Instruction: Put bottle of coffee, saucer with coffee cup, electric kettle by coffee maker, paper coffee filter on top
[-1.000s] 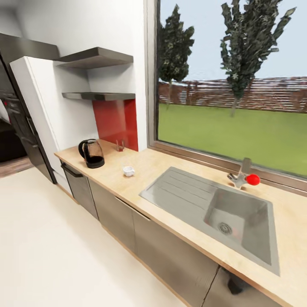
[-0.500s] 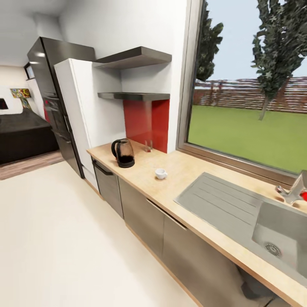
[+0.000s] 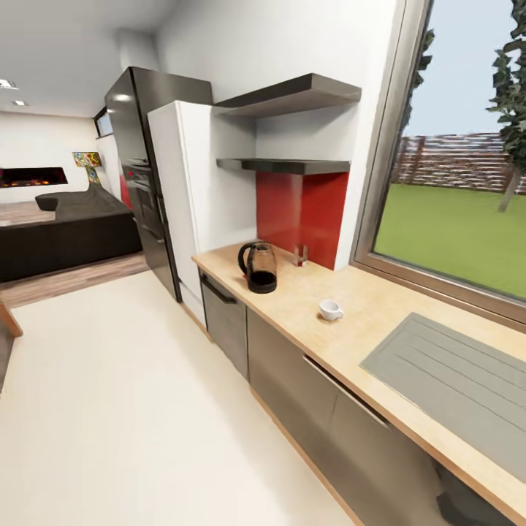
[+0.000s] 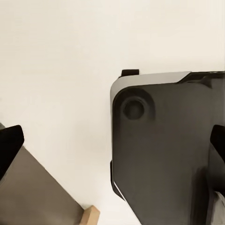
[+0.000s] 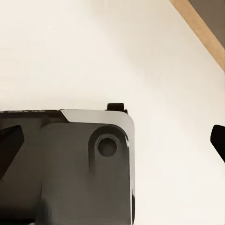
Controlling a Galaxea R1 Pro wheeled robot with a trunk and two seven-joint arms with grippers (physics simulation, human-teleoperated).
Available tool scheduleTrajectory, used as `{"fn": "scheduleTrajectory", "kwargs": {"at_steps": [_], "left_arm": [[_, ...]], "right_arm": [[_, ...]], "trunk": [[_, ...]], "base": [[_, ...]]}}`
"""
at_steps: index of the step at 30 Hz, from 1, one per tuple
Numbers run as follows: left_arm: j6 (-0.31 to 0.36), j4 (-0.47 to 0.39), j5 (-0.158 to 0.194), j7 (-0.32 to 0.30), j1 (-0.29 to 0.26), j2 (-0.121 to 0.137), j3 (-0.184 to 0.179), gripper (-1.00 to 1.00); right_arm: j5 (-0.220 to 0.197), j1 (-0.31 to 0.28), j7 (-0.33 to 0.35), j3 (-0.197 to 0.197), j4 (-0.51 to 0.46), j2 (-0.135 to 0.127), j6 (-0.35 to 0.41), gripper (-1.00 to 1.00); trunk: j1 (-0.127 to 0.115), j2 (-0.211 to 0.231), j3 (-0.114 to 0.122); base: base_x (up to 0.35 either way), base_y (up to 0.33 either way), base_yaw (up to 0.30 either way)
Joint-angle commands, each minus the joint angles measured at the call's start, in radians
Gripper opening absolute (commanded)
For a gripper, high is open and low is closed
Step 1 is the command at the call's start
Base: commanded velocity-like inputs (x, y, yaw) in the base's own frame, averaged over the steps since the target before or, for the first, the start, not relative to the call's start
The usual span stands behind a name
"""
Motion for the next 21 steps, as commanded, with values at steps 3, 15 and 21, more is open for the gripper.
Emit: {"fn": "scheduleTrajectory", "kwargs": {"at_steps": [3, 15, 21], "left_arm": [[-0.047, 0.002, 0.009, 0.003, -0.001, 0.000, -0.010, 1.00], [-0.079, 0.004, 0.010, 0.003, 0.001, 0.002, -0.012, 1.00], [-0.079, 0.004, 0.010, 0.003, 0.001, 0.001, -0.013, 1.00]], "right_arm": [[-0.008, -0.001, 0.004, 0.001, 0.000, 0.000, -0.004, 1.00], [-0.006, -0.001, 0.003, 0.003, 0.000, 0.009, -0.006, 1.00], [-0.008, -0.001, 0.003, 0.001, 0.000, 0.010, -0.006, 1.00]], "trunk": [[0.001, -0.002, -0.002], [0.001, -0.002, -0.002], [0.001, -0.002, -0.002]], "base": [[0.275, 0.240, 0.025], [0.280, 0.230, 0.002], [0.282, 0.231, 0.000]]}}
